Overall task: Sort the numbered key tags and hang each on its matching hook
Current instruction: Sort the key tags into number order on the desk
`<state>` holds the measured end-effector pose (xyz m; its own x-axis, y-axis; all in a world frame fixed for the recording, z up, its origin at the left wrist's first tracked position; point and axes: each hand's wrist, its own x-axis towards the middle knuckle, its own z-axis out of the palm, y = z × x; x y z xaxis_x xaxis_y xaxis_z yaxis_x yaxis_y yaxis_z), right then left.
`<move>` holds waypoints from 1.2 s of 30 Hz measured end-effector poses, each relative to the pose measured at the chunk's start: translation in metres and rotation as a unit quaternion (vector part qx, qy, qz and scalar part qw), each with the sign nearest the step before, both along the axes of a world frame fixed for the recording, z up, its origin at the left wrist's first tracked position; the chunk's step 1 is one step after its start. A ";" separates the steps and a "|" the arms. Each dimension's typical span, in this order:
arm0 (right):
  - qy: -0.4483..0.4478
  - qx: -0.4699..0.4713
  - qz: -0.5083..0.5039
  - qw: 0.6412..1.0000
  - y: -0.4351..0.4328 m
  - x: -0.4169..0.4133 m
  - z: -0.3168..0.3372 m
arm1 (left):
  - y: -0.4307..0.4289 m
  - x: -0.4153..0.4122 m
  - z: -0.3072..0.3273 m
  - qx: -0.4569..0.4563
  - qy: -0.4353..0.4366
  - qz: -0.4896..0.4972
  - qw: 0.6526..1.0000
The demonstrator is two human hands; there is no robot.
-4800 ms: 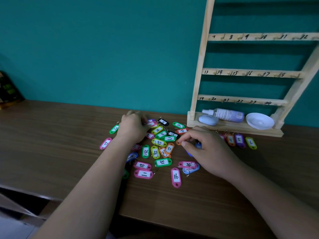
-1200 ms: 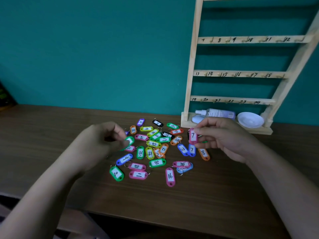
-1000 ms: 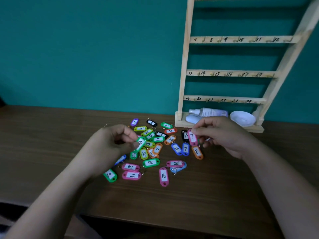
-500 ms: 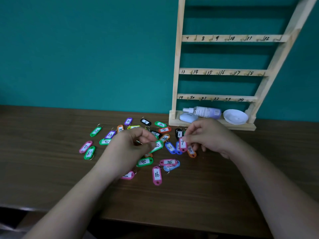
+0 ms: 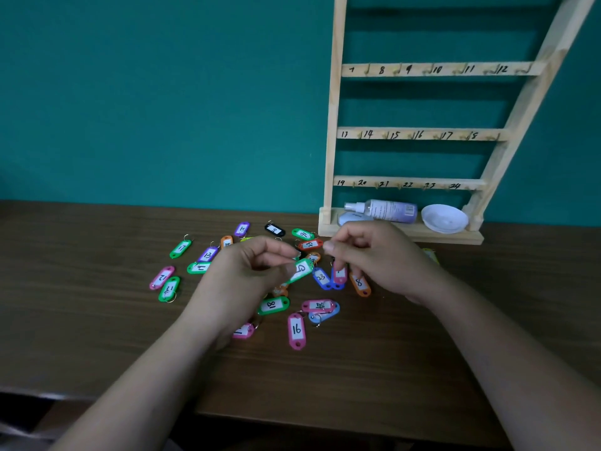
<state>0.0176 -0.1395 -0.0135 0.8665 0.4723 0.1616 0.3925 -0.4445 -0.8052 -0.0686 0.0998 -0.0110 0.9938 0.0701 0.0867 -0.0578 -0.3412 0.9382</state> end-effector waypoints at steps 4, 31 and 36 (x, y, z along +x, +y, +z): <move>0.043 0.052 0.080 0.994 0.009 -0.004 -0.008 | -0.006 -0.001 0.001 -0.056 -0.012 0.005 0.998; 0.104 -0.142 -0.019 0.984 -0.068 0.026 0.027 | 0.000 0.005 -0.015 0.171 -0.035 0.001 0.985; 0.109 -0.194 -0.018 0.975 -0.069 0.029 0.020 | 0.020 0.009 -0.013 0.182 -0.030 0.019 0.983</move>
